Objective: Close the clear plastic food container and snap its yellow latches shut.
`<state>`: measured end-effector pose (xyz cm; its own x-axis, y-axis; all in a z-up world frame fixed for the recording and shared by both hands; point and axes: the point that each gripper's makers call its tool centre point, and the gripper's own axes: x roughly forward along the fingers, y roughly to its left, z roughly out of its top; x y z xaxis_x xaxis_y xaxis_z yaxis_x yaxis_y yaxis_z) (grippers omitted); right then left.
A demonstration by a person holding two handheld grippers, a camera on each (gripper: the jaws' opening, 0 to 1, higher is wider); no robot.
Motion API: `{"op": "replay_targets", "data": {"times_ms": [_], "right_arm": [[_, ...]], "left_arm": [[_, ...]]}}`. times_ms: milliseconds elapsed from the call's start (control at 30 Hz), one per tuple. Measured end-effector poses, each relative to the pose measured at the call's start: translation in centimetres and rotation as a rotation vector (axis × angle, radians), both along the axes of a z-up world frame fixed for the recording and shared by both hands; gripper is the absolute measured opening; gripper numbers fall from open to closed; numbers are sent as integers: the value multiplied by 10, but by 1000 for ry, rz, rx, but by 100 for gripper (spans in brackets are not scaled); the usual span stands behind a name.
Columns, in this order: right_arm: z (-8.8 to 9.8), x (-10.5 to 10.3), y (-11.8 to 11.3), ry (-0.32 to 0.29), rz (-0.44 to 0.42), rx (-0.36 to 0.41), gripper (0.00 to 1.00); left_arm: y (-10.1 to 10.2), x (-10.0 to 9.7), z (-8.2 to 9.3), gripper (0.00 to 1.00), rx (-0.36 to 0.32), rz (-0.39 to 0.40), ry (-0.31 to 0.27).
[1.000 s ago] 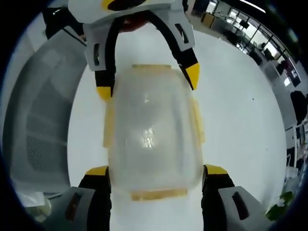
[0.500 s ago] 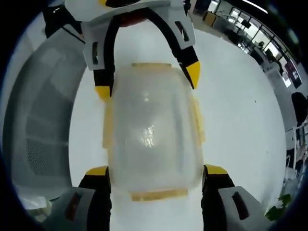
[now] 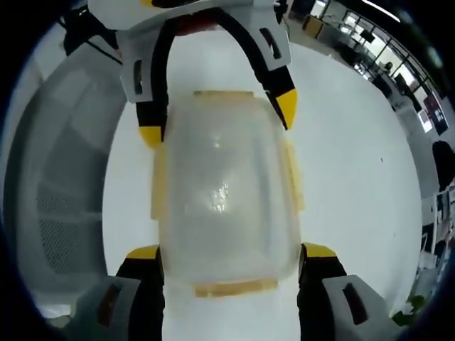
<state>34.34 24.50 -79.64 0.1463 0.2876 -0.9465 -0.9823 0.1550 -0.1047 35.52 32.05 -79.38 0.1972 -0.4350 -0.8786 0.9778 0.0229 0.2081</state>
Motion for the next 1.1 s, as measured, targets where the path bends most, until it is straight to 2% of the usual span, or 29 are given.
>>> {"op": "replay_targets", "data": {"times_ms": [600, 1100], "right_arm": [[0, -1, 35, -3, 13, -1, 77], [-3, 5, 48, -14, 16, -11, 78]], "left_arm": [[36, -2, -1, 79, 4, 19, -2], [48, 2, -1, 79, -9, 36, -4]]}}
